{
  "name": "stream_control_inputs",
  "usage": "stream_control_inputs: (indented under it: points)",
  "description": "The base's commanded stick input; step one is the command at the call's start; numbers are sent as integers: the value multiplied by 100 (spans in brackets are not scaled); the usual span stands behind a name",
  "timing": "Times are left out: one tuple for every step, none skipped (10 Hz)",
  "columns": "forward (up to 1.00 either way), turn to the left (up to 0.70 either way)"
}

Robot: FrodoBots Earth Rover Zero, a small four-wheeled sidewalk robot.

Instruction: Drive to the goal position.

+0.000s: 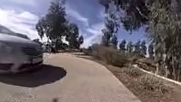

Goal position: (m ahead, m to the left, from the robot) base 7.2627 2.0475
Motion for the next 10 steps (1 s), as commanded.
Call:
stream_control_inputs:
  points:
    - [100,0]
    - [100,0]
    - [100,0]
    - [100,0]
    - [100,0]
    - [100,0]
    - [100,20]
    - [100,40]
    - [100,33]
    - [100,0]
